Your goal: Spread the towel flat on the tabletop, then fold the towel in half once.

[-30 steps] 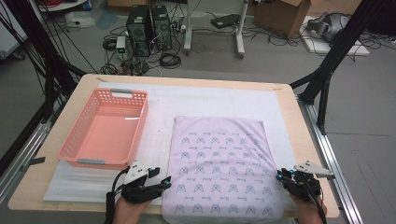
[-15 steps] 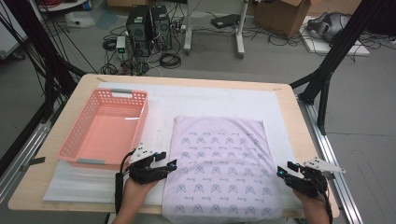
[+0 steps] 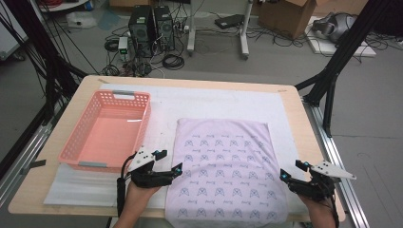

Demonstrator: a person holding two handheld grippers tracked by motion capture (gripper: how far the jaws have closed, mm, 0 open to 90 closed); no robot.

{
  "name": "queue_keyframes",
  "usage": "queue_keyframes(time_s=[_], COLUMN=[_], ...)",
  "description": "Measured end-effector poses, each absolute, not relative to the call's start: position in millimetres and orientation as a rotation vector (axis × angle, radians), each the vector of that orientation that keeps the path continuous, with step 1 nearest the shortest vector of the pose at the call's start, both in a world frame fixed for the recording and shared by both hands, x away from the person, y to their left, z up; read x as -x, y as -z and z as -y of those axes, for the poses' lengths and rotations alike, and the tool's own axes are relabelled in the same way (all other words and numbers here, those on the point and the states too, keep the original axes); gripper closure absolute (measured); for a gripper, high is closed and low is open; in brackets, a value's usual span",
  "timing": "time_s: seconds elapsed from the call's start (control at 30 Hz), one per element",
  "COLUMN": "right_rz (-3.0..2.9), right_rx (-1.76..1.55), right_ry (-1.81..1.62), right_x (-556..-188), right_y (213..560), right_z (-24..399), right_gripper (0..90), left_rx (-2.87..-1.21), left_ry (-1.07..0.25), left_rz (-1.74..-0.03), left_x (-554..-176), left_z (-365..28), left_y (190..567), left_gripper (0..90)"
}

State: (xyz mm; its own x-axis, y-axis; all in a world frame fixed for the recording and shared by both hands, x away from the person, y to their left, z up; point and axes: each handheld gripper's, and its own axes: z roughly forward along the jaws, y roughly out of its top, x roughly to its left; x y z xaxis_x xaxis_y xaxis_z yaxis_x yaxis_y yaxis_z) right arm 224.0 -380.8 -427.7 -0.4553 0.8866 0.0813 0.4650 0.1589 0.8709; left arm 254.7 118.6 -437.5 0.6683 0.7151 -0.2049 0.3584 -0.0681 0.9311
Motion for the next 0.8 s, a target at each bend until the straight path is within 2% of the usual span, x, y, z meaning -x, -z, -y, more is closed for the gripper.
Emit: queue_keyframes(time_s=[0.53, 0.8], right_rz=[-2.004, -2.043], right_rx=[-1.302, -1.333], right_ry=[-1.223, -1.230], right_x=[-233, -250], right_y=[431, 434], right_z=[378, 376], right_gripper=[24.6, 25.4], left_rx=[-1.683, -1.732], left_ry=[-0.321, -0.299], left_rz=[-0.933, -0.945], left_x=[-264, -289], left_z=[-123, -114], left_y=[445, 447], left_gripper=[26.3, 28.7])
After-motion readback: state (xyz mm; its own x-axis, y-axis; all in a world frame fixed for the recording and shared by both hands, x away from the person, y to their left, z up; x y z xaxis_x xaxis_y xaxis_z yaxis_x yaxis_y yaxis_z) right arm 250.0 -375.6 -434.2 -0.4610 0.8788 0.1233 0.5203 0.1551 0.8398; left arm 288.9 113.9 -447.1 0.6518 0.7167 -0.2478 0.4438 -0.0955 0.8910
